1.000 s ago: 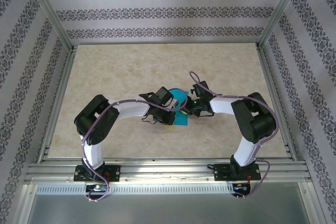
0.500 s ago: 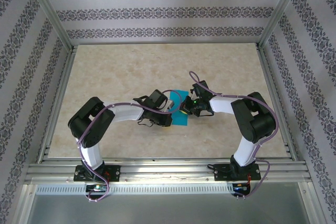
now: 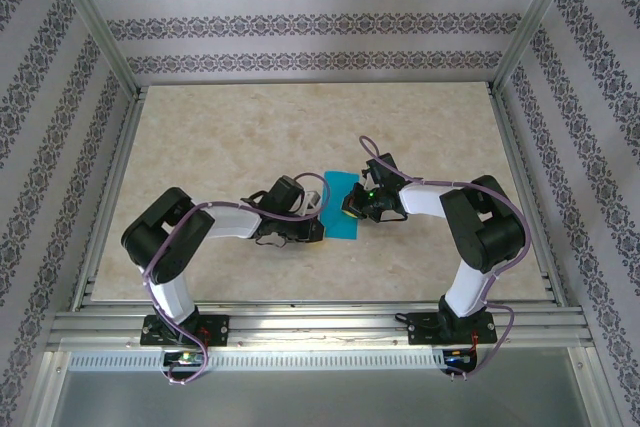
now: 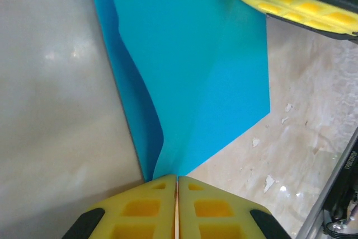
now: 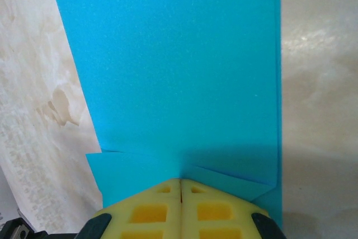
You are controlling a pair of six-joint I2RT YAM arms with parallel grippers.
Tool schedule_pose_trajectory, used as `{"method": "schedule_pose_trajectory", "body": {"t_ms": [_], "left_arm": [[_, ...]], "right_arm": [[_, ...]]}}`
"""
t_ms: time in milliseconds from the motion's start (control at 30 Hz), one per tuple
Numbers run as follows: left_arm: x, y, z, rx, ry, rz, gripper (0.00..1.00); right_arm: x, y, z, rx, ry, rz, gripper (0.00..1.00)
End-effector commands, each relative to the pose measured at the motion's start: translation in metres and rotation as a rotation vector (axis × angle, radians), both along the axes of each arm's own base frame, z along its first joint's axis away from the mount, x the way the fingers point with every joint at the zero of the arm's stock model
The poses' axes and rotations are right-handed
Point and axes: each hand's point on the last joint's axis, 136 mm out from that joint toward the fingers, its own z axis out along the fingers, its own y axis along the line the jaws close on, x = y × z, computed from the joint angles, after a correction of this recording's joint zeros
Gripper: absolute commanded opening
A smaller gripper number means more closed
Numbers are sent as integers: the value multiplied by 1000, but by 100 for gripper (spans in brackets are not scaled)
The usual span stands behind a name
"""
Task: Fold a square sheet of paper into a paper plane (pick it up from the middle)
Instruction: Fold the triangle a second time at the center of the table.
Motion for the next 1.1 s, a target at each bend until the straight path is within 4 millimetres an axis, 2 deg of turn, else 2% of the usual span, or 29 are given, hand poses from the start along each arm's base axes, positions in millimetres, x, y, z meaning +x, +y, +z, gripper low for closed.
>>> {"method": "schedule_pose_trajectory", "body": {"t_ms": [0,167,300,500,567,667,833,1067], "left_arm": [[2,-5,18,-61,10,25,12],[17,-16,48,-122,-57,43,13],[30,-23,49,-127,-69,64,12],[44,-27,35,-100,-62,94,9],[43,-27,27,-88,-46,90,9],[37,-22,10,-57,-12,89,8],[18,10,-27,92,29,116,5],[-3,27,-49,139,85,137,3]], "right_arm": [[-30,-27,-38,-158,127,-12,0],[-28,-27,-33,-159,116,-15,0],[-27,-26,-31,-155,112,-19,0],[-27,-25,-31,-153,114,-18,0],[-27,-26,-31,-154,114,-18,0],[-27,-25,-31,-152,116,-16,0],[-27,-26,-29,-150,109,-16,0],[-19,-18,-17,-115,76,-2,0]]}}
